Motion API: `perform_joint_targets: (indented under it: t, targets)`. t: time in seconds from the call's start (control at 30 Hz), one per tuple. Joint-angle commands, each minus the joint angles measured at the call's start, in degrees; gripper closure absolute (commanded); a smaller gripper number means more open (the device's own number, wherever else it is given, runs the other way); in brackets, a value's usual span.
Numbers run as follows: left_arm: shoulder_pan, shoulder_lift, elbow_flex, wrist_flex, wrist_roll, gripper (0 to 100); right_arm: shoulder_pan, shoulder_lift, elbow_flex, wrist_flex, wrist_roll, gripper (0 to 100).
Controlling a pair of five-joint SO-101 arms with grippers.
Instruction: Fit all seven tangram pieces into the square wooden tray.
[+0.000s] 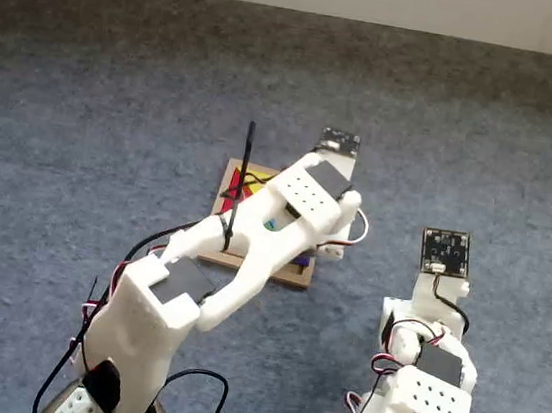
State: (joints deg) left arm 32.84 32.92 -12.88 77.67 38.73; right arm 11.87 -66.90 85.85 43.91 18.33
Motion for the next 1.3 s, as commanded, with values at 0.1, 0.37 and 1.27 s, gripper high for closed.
perform_joint_targets:
  t: [0.1, 0.37, 1.27]
  targets:
    - [0.04, -8.66, -0.48, 5.80, 0.26, 99, -0.40, -1.10, -0.48, -1.01, -0.18, 96.1]
    - [0.40, -19.47, 4.53, 5.98, 0.26, 99, -0.40, -1.10, -0.40, -1.01, -0.18, 96.1]
    - [-17.98, -64.40, 51.38, -18.46, -4.48, 100, -2.86, -1.10, -0.13, -0.66, -0.62, 96.1]
